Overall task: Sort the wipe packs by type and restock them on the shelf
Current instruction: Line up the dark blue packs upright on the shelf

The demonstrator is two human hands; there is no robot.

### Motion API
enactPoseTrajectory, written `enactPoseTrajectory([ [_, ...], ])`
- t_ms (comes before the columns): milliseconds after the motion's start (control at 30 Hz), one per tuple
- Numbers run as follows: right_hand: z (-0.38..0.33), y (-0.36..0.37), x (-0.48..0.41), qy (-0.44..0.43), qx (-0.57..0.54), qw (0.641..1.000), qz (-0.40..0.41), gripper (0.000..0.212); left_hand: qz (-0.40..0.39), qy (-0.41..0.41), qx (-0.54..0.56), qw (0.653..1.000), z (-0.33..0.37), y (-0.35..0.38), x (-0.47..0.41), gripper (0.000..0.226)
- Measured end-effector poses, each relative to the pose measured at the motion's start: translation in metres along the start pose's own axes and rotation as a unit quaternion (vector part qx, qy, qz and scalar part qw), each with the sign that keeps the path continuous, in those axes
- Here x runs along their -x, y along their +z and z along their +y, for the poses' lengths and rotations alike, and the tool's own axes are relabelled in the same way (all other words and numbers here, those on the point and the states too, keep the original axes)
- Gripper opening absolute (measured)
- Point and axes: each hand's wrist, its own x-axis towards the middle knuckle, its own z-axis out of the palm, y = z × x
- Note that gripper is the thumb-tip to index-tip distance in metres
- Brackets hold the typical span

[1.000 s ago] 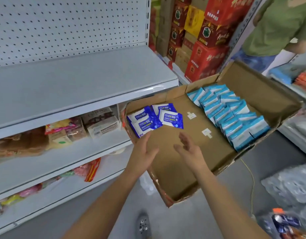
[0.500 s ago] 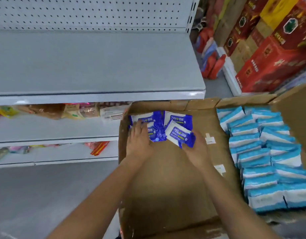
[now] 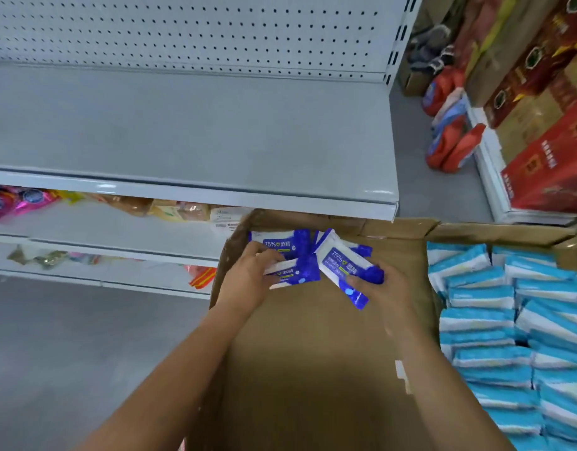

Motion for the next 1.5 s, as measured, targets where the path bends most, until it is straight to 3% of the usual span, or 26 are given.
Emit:
enactPoseTrajectory([
  [100,-0.03,-0.003,-0.003,-0.048,0.011,0.999,0.02,0.055,0.081,-0.014,0.083,0.993,0.005,-0.021,0.009,0.042],
  [233,-0.071,0.014,0.004,-0.083,-0.023,0.996,0.016,0.039,0.169,-0.072,0.274,0.944,0.014,-0.07,0.03,0.056],
  [300,-0.086,0.03,0.013,-0.091,-0.033,0.995,-0.006,0.034,0.218,-0.101,0.351,0.905,0.009,-0.097,0.04,0.057],
  [433,-0.105,0.078,0.033,-0.106,-0.029,0.993,-0.042,0.031,0.258,-0.168,0.534,0.787,-0.028,-0.149,0.055,0.043],
  [600,-0.123,0.171,0.068,-0.135,-0.019,0.988,-0.077,0.037,0.234,-0.197,0.628,0.716,-0.123,-0.202,0.086,0.041],
  [867,-0.152,0.363,0.109,-0.129,-0.021,0.983,-0.126,0.031,0.229,-0.191,0.642,0.706,-0.28,-0.319,0.133,0.033],
  [1100,-0.189,0.485,0.112,-0.129,-0.023,0.979,-0.158,0.036,0.241,-0.191,0.604,0.736,-0.368,-0.396,0.142,0.029],
  [1333,-0.237,0.602,0.07,-0.15,-0.032,0.968,-0.2,0.028,0.252,-0.179,0.565,0.765,-0.448,-0.468,0.109,0.036],
  [1500,-0.275,0.694,0.013,-0.171,-0.034,0.96,-0.219,0.028,0.314,-0.222,0.544,0.745,-0.502,-0.526,0.052,0.033],
])
